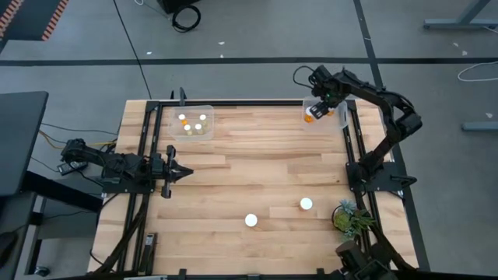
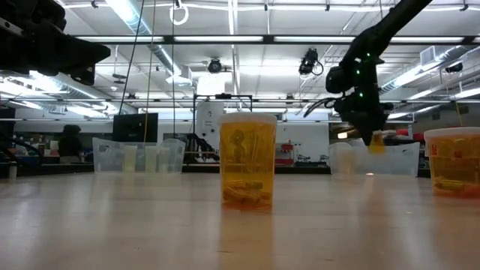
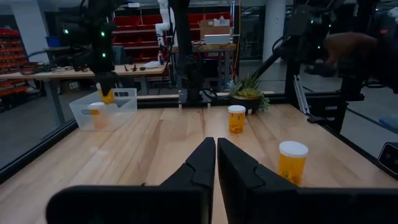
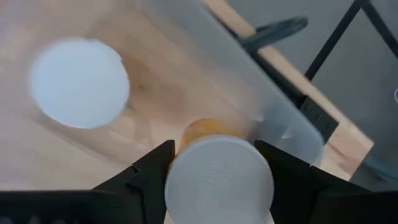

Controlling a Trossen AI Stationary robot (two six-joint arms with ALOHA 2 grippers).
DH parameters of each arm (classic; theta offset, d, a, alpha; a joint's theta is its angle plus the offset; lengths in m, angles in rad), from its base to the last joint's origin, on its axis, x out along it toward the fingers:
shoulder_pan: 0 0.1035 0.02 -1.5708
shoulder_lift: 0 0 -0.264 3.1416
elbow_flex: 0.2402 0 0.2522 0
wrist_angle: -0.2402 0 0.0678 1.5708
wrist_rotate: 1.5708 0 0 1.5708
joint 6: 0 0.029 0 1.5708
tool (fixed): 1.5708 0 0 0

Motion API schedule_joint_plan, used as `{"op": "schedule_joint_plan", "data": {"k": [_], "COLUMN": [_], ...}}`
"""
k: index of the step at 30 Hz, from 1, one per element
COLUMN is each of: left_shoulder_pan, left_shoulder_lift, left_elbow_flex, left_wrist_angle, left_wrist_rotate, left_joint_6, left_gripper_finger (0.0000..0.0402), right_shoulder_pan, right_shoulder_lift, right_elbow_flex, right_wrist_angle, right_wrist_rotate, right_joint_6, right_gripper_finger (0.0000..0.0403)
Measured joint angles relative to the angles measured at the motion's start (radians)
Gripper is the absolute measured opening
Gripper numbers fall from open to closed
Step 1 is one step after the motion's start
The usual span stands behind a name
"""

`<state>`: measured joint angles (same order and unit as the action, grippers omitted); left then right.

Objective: Pick and place medicine bottles into bin by pill shape (circle, oval)
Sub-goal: Put the top orange capsule bottle into the right transparent bin

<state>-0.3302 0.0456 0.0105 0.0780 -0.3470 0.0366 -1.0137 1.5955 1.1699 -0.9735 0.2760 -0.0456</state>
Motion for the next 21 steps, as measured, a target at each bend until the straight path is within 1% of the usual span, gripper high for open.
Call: {"op": "schedule_joint_plan", "data": {"k": [3, 6, 9, 18, 21], "left_shoulder_pan": [0.0, 0.0, 0.0, 0.0, 0.0], "left_shoulder_lift": [0.0, 0.0, 0.0, 0.0, 0.0], "left_elbow_flex": [0.0, 0.0, 0.0, 0.0, 0.0], "left_wrist_angle": [0.0, 0.0, 0.0, 0.0, 0.0], "left_wrist_rotate": [0.0, 0.0, 0.0, 0.0, 0.0], "left_joint_6": [0.0, 0.0, 0.0, 0.0, 0.0], "left_gripper_finger": [0.0026, 0.0032, 0.0036, 0.0024, 0.0024], "right_shoulder_pan": [-0.015, -0.032, -0.043, -0.046, -0.045], "right_shoulder_lift": [0.0, 0.0, 0.0, 0.0, 0.0], "right_elbow_flex": [-0.042, -0.085, -0.112, -0.117, -0.117], "right_wrist_angle": [0.032, 0.085, 0.127, 0.134, 0.135], "right_wrist_rotate": [-0.001, -0.051, -0.072, -0.087, -0.119], "right_joint_6": [0.008, 0.007, 0.007, 0.063, 0.084], "right_gripper_finger": [0.022, 0.022, 0.022, 0.022, 0.022]}}
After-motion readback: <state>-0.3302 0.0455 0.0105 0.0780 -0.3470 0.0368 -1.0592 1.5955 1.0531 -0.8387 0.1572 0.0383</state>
